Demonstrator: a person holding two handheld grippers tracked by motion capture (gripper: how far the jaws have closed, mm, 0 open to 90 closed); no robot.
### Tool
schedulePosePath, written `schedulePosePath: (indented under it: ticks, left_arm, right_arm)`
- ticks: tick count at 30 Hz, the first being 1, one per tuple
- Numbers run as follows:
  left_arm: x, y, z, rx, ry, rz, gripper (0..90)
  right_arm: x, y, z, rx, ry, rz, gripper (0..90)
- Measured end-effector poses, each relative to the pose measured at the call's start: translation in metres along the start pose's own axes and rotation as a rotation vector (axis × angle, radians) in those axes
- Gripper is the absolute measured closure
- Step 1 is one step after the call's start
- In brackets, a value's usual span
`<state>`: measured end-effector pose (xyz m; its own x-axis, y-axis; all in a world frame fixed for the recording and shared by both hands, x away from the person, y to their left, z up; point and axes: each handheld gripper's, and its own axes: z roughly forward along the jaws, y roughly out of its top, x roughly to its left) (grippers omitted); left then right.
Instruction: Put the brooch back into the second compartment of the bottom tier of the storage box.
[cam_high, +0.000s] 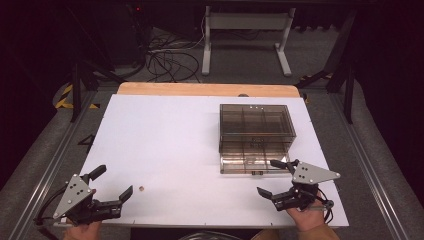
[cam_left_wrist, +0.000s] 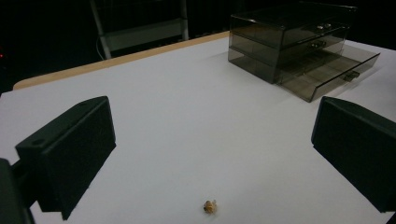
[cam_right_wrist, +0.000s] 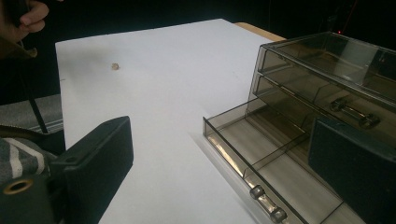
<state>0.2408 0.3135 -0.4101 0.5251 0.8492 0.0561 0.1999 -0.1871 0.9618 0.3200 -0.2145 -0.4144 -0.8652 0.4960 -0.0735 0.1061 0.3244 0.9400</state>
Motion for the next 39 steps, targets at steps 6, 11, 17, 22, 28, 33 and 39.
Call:
schedulePosePath:
  ticks: [6, 11, 17, 22, 28, 33, 39]
  left_arm:
    - [0.0, 0.0, 0.0, -0.002, -0.007, 0.0, 0.5]
    - [0.0, 0.0, 0.0, -0.002, -0.007, 0.001, 0.6]
    - [0.0, 0.0, 0.0, -0.002, -0.011, 0.001, 0.6]
    - [0.0, 0.001, -0.001, -0.007, -0.014, 0.005, 0.6]
    - [0.0, 0.001, -0.001, -0.006, -0.014, 0.004, 0.7]
    - [-0.001, 0.001, -0.001, -0.006, -0.014, 0.005, 0.7]
    - [0.0, 0.001, -0.002, -0.007, -0.015, 0.005, 0.7]
  right_arm:
    - [0.001, 0.007, 0.005, 0.012, 0.017, -0.006, 8.4]
    - [0.002, 0.011, 0.013, 0.026, 0.035, -0.004, 8.5]
    - [0.003, 0.017, 0.022, 0.032, 0.055, -0.007, 8.8]
    - [0.003, 0.021, 0.029, 0.022, 0.078, 0.002, 9.2]
    - [0.004, 0.027, 0.036, 0.037, 0.101, -0.005, 10.2]
    - [0.008, 0.04, 0.045, 0.038, 0.127, -0.025, 10.6]
    - [0.014, 0.05, 0.06, 0.052, 0.152, -0.048, 10.9]
